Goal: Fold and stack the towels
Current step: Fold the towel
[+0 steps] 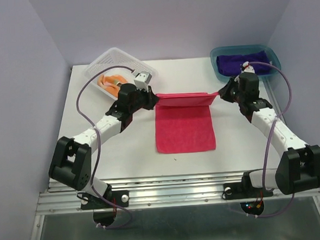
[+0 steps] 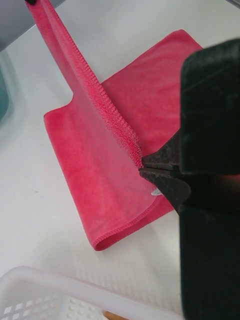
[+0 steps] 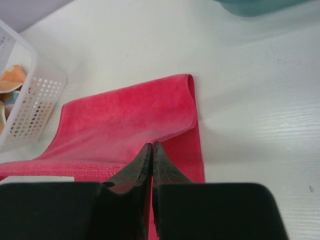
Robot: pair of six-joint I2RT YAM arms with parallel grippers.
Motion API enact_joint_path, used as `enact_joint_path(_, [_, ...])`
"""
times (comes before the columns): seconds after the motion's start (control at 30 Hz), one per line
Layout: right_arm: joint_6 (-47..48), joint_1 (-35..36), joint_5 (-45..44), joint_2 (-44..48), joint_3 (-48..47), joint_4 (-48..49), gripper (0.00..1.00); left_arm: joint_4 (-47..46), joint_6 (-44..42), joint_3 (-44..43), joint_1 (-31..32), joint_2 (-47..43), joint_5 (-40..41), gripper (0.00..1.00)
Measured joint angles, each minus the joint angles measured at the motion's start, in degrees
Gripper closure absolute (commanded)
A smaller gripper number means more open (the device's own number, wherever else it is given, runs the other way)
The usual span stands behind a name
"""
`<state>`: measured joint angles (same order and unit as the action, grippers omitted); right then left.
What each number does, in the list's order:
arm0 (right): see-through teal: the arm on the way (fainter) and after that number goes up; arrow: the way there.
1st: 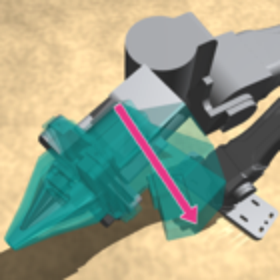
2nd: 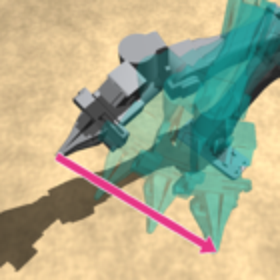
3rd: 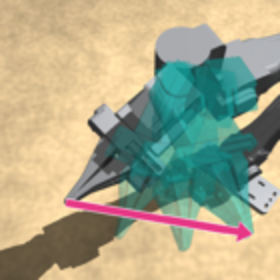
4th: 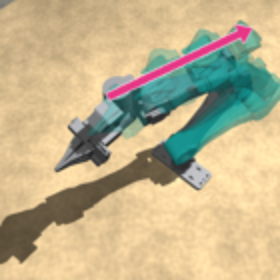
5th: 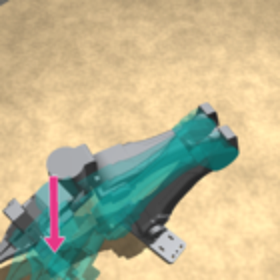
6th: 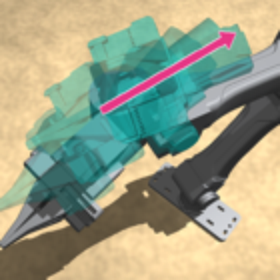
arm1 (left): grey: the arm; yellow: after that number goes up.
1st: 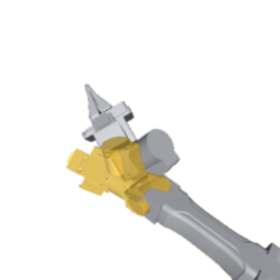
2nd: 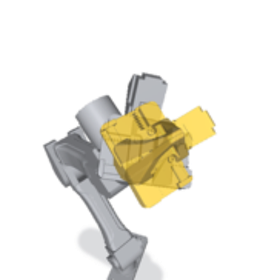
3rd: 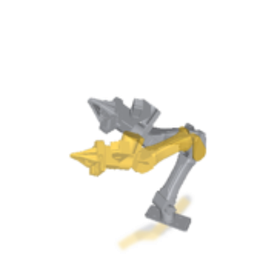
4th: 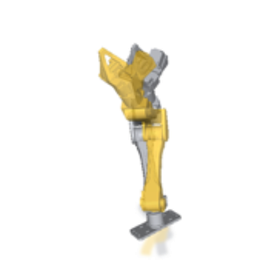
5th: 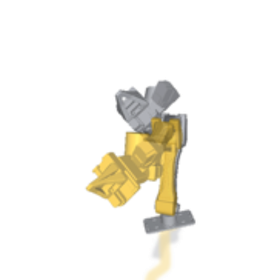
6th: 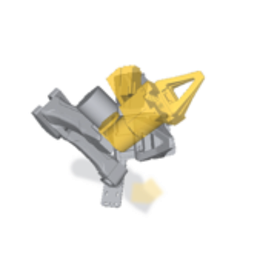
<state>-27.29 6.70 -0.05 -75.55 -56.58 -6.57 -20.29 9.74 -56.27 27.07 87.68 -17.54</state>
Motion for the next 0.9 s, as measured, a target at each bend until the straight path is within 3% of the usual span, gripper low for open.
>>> enact_joint_path(0.47, [-1.79,-0.04,3.74,13.38,9.57,-5.29,0.99,-3.76,2.23,11.80,5.09,-10.69,4.79,1.00])
enact_joint_path(0.9, [-4.24,-0.04,7.67,14.43,17.99,-6.69,0.99,-6.64,6.08,21.24,6.29,-12.81,6.36,1.00])
